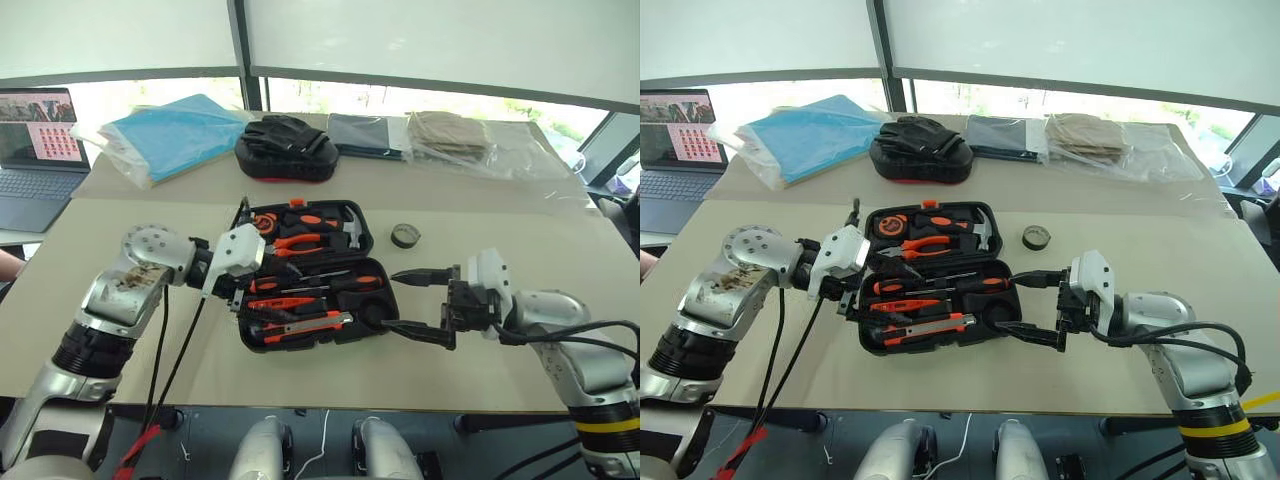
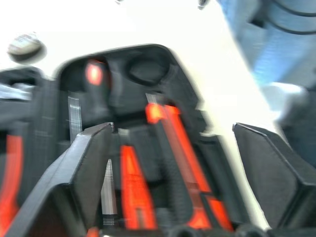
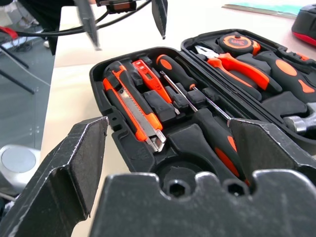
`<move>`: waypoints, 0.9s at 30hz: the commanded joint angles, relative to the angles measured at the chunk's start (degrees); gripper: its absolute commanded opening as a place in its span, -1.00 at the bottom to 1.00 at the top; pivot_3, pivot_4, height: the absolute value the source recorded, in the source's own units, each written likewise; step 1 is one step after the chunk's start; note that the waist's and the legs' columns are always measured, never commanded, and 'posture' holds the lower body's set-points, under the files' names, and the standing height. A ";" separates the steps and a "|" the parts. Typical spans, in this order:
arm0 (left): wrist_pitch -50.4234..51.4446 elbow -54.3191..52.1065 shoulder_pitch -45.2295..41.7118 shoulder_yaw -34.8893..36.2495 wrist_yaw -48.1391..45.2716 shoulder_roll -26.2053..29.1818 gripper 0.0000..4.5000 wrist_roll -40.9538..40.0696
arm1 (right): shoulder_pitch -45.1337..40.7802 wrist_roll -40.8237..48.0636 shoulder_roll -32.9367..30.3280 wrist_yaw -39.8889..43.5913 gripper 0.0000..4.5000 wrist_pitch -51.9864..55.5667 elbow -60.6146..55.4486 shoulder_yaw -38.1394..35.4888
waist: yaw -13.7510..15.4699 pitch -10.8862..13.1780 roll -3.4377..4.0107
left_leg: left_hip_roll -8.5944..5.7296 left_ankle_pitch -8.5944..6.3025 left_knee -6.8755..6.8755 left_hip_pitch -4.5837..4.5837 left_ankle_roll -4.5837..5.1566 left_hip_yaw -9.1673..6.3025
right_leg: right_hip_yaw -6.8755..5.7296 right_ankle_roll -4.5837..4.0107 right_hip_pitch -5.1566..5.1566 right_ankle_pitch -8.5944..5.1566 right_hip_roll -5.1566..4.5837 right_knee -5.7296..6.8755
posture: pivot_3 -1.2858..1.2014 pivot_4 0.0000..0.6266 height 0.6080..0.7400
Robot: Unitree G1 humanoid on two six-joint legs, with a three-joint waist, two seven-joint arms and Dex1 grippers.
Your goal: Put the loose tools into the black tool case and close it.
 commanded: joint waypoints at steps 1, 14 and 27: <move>-3.73 -0.98 2.77 0.02 2.18 -1.49 0.10 1.11 | -0.16 -0.27 0.68 -0.24 1.00 -1.86 -0.62 -1.12 | -0.05 0.00 0.00 | 0.00 0.00 0.00 -0.02 0.00 0.00 | 0.00 0.00 -0.02 0.00 0.00 0.00 | 0.03 -0.52 1.00; -8.63 1.36 10.53 -3.52 10.11 -4.03 -0.99 9.72 | -0.25 -1.43 2.39 -1.25 1.00 -2.42 -0.38 -0.86 | 0.09 0.00 0.01 | 0.04 0.00 0.01 0.05 0.00 -0.02 | -0.03 -0.01 0.06 0.02 -0.05 0.02 | 0.03 -0.52 1.00; 4.83 1.97 12.52 -8.19 14.24 -4.30 -0.99 12.16 | 0.59 -1.45 3.02 -1.63 1.00 -1.83 -0.99 -1.09 | 0.22 -0.29 0.26 | 0.06 0.07 0.01 0.53 0.02 -0.03 | 0.01 -0.19 0.47 -0.03 -0.13 0.00 | 0.03 -0.52 1.00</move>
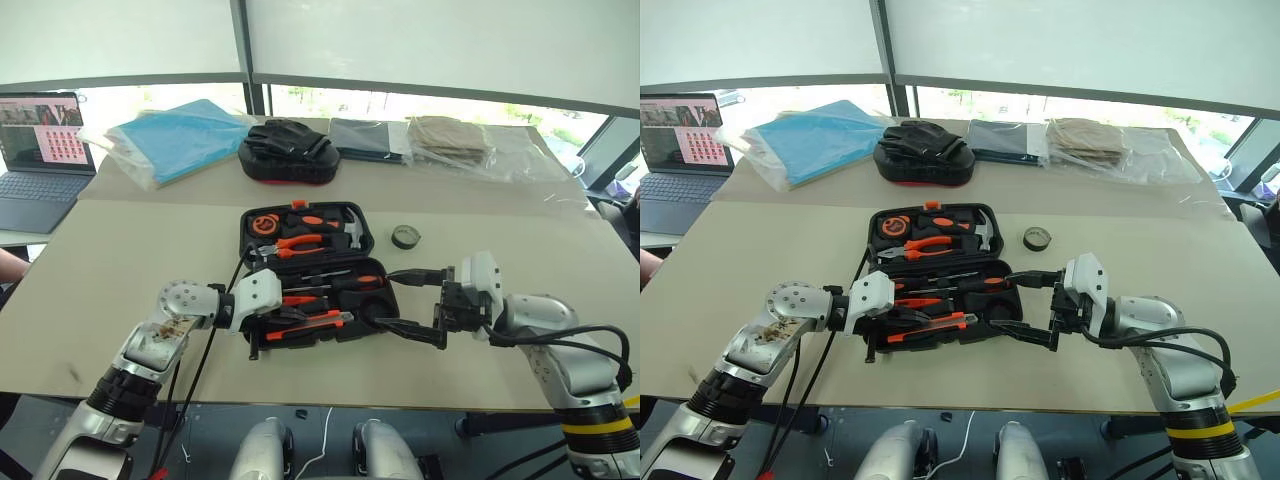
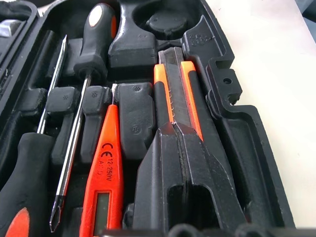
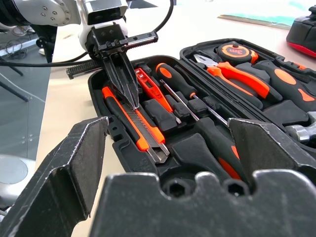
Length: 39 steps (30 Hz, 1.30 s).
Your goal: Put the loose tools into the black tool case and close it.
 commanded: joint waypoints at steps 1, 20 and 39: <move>4.27 2.72 2.56 -3.65 2.28 0.45 -0.99 3.86 | 0.39 0.32 -0.07 -0.78 1.00 -0.60 -1.60 -1.46 | 0.04 -0.15 0.09 | 0.00 0.00 0.00 0.00 0.00 0.00 | 0.00 -0.01 0.01 0.01 0.00 0.00 | 0.03 -0.52 1.00; -7.96 8.34 6.79 32.12 -3.90 2.81 0.98 -23.65 | 17.16 -1.30 2.86 -13.83 1.00 -9.65 1.10 -23.64 | -0.46 -0.40 0.13 | 0.01 -0.01 -0.22 -0.09 -0.01 0.03 | -0.02 0.19 -0.18 -0.30 -0.02 -0.06 | 0.03 -0.52 1.00; -6.51 4.58 6.90 27.62 -0.33 -1.63 0.98 -22.97 | -46.22 -31.22 -1.09 -5.98 1.00 11.10 45.37 24.45 | -1.39 -0.34 0.10 | -0.12 0.00 -0.33 -0.96 -0.03 0.08 | -0.09 0.08 -1.05 0.11 -0.05 -0.06 | 0.03 -0.52 1.00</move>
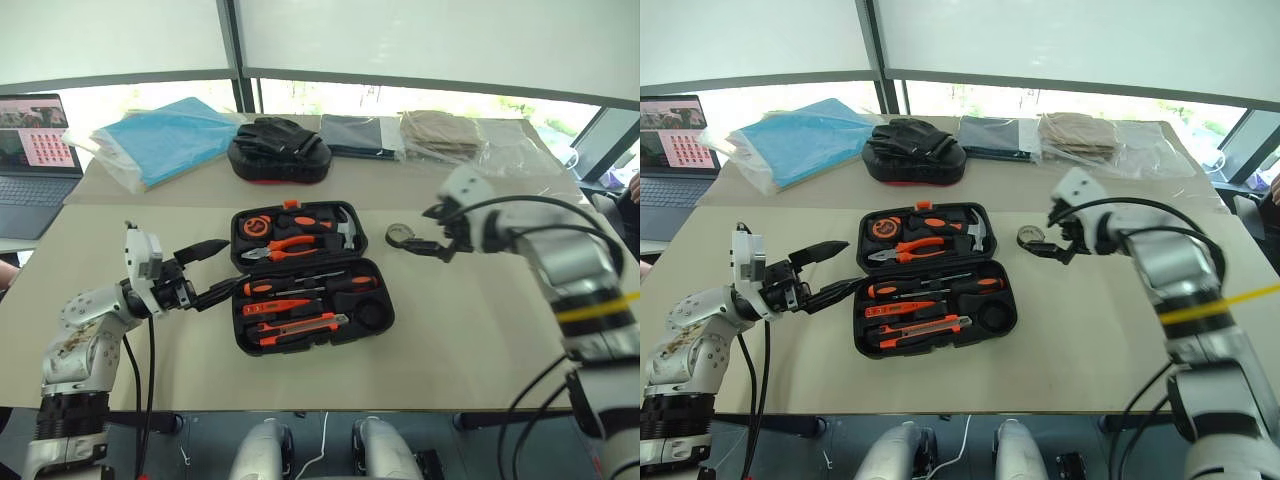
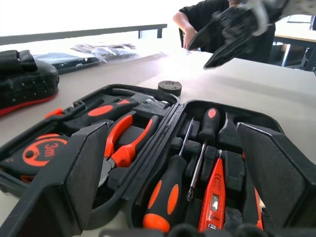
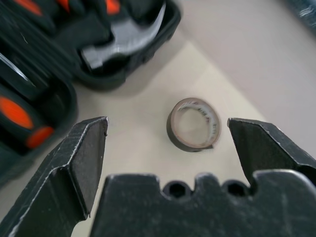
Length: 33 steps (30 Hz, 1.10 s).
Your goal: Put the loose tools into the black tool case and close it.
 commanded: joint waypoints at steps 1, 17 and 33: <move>-1.06 -2.45 -0.29 -0.07 0.57 -0.28 0.98 0.02 | -5.75 -5.08 2.36 3.44 1.00 -6.32 10.44 2.87 | -0.03 0.00 0.00 | -0.01 0.00 0.01 -0.11 0.00 0.00 | -0.01 0.05 -0.06 0.03 0.00 -0.02 | 0.03 -0.52 1.00; -1.72 -7.43 2.95 -0.35 -1.11 0.15 1.00 -0.49 | -16.36 -14.10 12.00 6.04 -0.51 -22.94 37.58 3.04 | -0.67 0.02 0.03 | 0.03 0.06 0.01 -0.01 -0.10 0.04 | 0.00 0.05 -0.02 0.13 0.03 0.05 | 0.03 -0.52 1.00; -5.66 -8.01 7.87 -3.15 -9.69 4.60 1.00 2.27 | -0.21 6.30 1.38 31.72 -0.95 7.77 -22.37 -2.53 | -0.14 0.11 0.19 | 0.20 0.05 -0.01 -0.02 -0.12 -0.07 | -0.10 -0.02 -0.03 0.11 0.07 0.05 | 0.03 -0.52 1.00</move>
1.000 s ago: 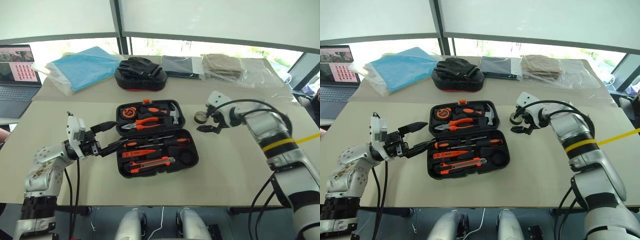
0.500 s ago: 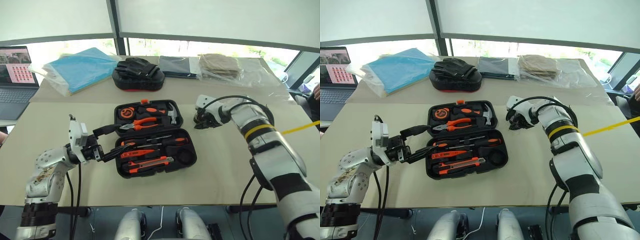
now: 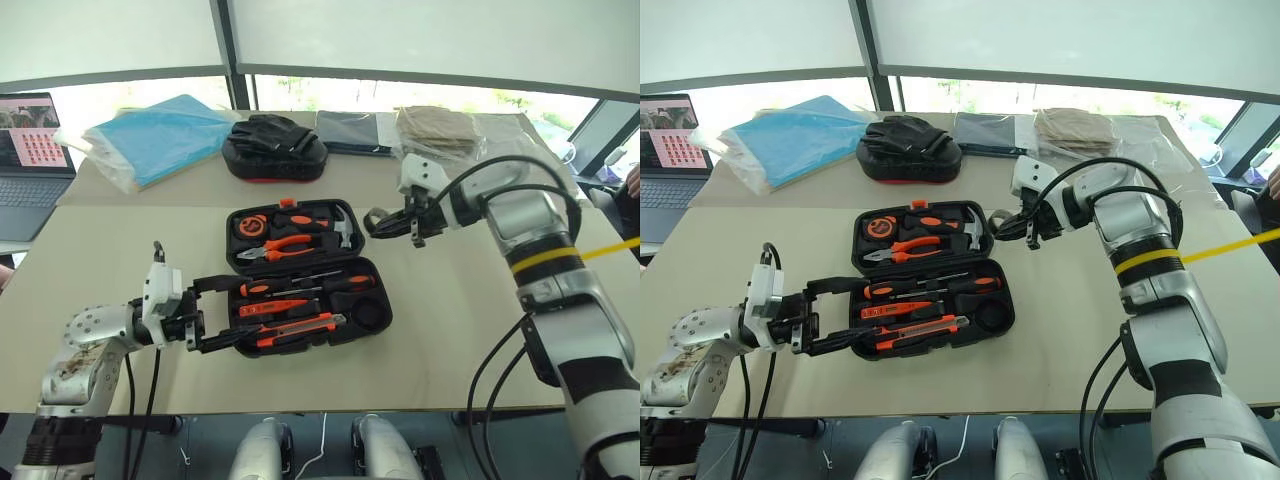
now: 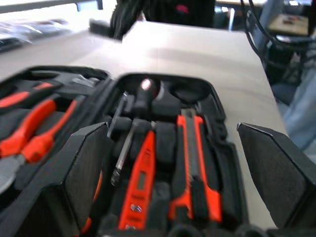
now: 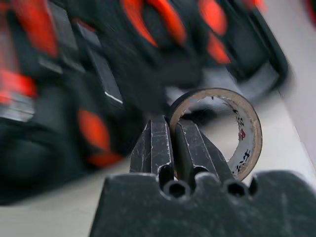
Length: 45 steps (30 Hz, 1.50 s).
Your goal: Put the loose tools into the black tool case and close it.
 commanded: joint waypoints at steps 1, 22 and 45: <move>-2.16 -0.04 0.13 0.12 -1.09 0.87 1.00 0.55 | 5.99 4.33 -3.03 1.26 -0.95 12.64 -18.66 2.07 | 0.21 0.00 0.00 | -0.01 0.00 0.01 0.00 0.00 -0.01 | -0.02 0.00 0.02 0.00 -0.04 0.01 | 0.03 -0.52 1.00; -3.49 0.85 0.04 0.01 0.31 1.12 1.00 2.02 | 14.04 1.60 -8.08 -7.15 -0.95 23.23 -28.67 14.02 | 0.47 -0.01 -0.04 | -0.15 0.03 0.18 0.00 0.02 -0.01 | -0.19 -0.07 0.03 -0.02 -0.24 0.01 | 0.03 -0.52 1.00; 10.16 7.01 -0.83 7.97 25.00 0.74 0.37 5.48 | 10.70 -0.02 -4.99 -19.91 -0.17 -11.68 -0.35 -2.87 | 0.15 0.01 -0.15 | -0.15 0.03 0.17 0.07 0.02 -0.02 | -0.25 -0.05 0.12 -0.02 -0.20 0.05 | 0.03 -0.52 1.00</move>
